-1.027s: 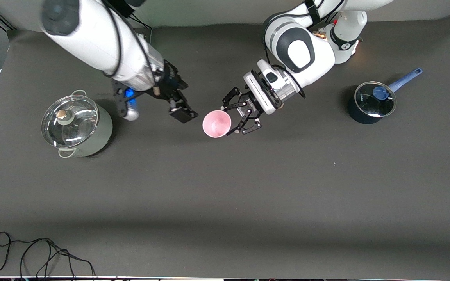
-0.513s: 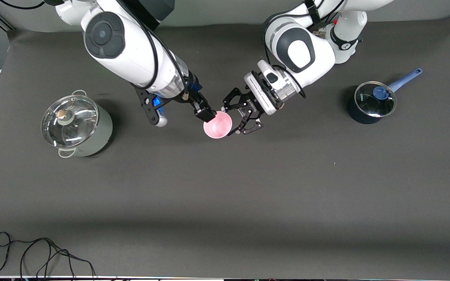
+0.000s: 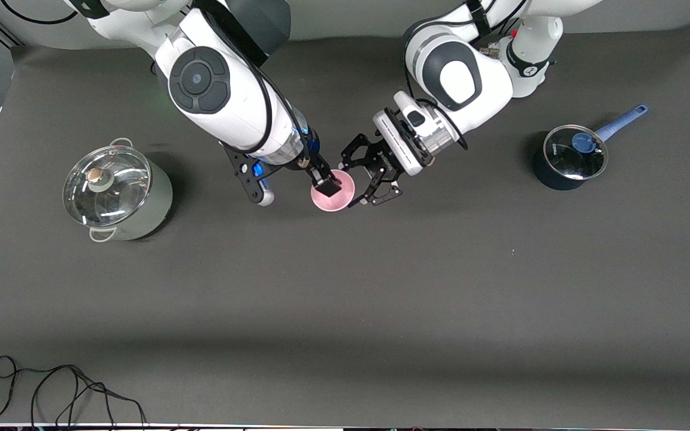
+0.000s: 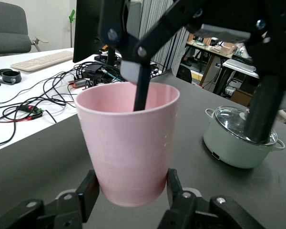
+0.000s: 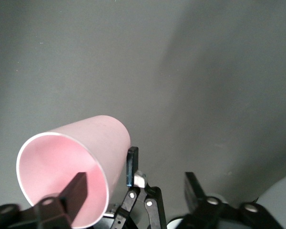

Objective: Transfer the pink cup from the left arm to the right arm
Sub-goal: 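Close the right gripper on the cup while the left gripper opens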

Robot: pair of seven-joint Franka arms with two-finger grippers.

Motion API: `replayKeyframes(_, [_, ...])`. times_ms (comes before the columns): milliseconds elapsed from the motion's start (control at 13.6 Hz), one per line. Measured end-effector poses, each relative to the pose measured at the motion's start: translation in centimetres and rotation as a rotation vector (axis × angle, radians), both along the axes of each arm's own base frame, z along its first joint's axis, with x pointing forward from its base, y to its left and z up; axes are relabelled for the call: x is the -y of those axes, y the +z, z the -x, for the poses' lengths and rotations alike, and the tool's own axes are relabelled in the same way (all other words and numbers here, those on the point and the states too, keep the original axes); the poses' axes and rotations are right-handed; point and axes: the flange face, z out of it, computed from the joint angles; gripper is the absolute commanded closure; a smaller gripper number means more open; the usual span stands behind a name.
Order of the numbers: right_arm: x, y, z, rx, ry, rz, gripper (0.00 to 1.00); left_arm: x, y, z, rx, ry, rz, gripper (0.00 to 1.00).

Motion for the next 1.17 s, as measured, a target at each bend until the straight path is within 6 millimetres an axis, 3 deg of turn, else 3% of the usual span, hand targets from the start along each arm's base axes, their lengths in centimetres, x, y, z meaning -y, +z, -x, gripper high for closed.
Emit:
replayKeyframes(733, [0.6, 0.5, -0.7, 0.023, -0.018, -0.008, 1.00, 0.3, 0.1, 0.2, 0.008, -0.007, -0.006, 0.76])
replayKeyframes(807, [0.6, 0.6, -0.7, 0.025, -0.019, -0.008, 1.00, 0.3, 0.1, 0.2, 0.009, -0.007, -0.005, 0.56])
replayKeyframes(953, [0.7, 0.8, -0.8, 0.028, -0.021, -0.010, 1.00, 0.3, 0.3, 0.1, 0.011, -0.004, -0.002, 0.02])
replayKeyframes(1173, [2.5, 1.4, -2.0, 0.052, -0.017, -0.013, 1.00, -0.1, 0.5, -0.5, -0.002, 0.017, 0.008, 0.01])
